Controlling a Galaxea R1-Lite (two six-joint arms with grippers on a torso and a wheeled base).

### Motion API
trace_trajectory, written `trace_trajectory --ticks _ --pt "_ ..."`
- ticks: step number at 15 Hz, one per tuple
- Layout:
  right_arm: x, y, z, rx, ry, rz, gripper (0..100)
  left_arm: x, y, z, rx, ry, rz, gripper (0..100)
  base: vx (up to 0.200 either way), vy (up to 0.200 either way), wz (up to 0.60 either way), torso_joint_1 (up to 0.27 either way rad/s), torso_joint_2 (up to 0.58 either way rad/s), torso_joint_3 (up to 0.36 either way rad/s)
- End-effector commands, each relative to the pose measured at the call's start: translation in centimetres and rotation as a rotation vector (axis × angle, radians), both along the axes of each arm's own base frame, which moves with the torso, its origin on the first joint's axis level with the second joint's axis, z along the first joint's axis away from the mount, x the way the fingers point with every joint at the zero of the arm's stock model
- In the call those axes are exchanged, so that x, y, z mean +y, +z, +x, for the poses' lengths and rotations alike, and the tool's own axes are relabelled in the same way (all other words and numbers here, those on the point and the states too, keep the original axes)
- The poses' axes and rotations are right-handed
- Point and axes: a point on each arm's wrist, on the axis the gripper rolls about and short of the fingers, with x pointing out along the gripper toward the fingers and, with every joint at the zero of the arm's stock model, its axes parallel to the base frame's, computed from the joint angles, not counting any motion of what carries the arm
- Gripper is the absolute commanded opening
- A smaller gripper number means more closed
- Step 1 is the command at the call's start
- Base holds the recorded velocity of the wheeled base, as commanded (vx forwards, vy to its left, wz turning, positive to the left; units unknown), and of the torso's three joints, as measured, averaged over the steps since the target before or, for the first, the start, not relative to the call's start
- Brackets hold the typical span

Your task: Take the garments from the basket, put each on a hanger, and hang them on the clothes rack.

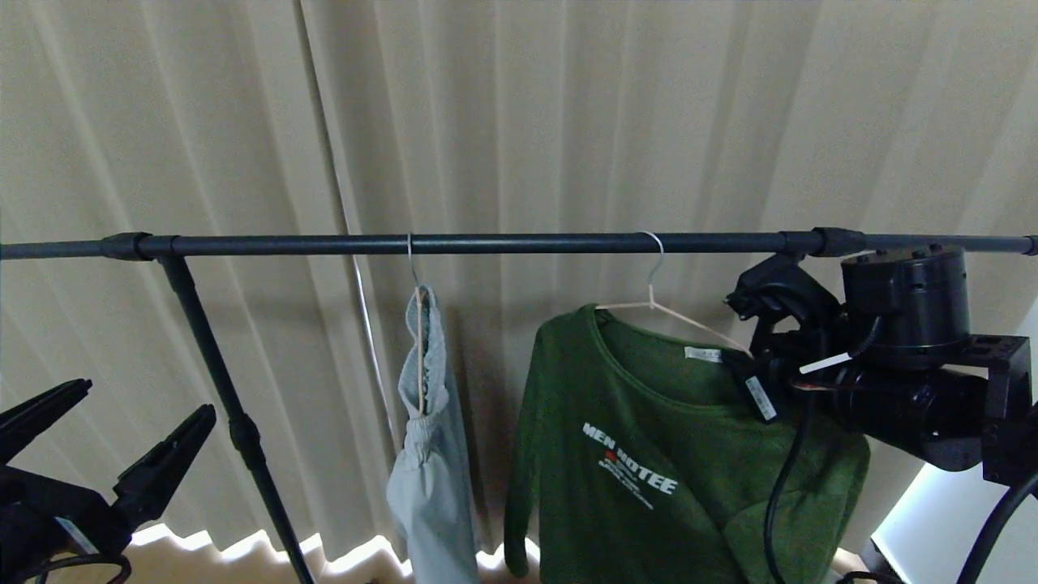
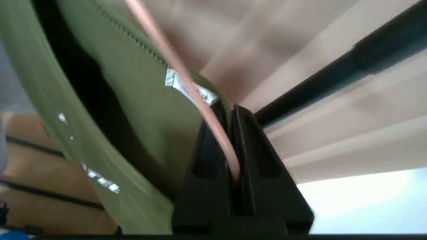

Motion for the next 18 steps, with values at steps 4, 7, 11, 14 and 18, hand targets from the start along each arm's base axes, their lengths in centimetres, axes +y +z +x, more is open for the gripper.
trace_trajectory --ticks 4,7,11,14,18 --pt "-0.2 -0.4 -0.7 -0.056 -0.026 0.148 100 0.2 -0.2 0.1 0.009 0.002 0.003 100 0.000 0.000 0.00 0.000 0.00 0.000" --pt "-0.4 -0.9 -1.1 -0.118 -0.011 0.213 100 0.2 -0.4 0.0 0.017 0.002 0.006 100 0.000 0.000 0.00 0.000 0.00 0.000" --pt "-0.5 -0.9 -1.4 -0.209 0.039 0.288 100 0.2 -0.9 -0.1 0.036 0.000 0.011 100 0.000 0.000 0.00 0.000 0.00 0.000" --pt "-0.5 -0.7 -1.5 -0.260 0.044 0.312 100 0.3 -0.8 -0.2 0.031 0.002 0.010 100 0.000 0.000 0.00 0.000 0.00 0.000" --pt "-0.7 -0.8 -2.0 -0.258 0.084 0.331 100 0.3 -0.9 -0.2 0.033 0.002 0.012 100 0.000 0.000 0.00 0.000 0.00 0.000"
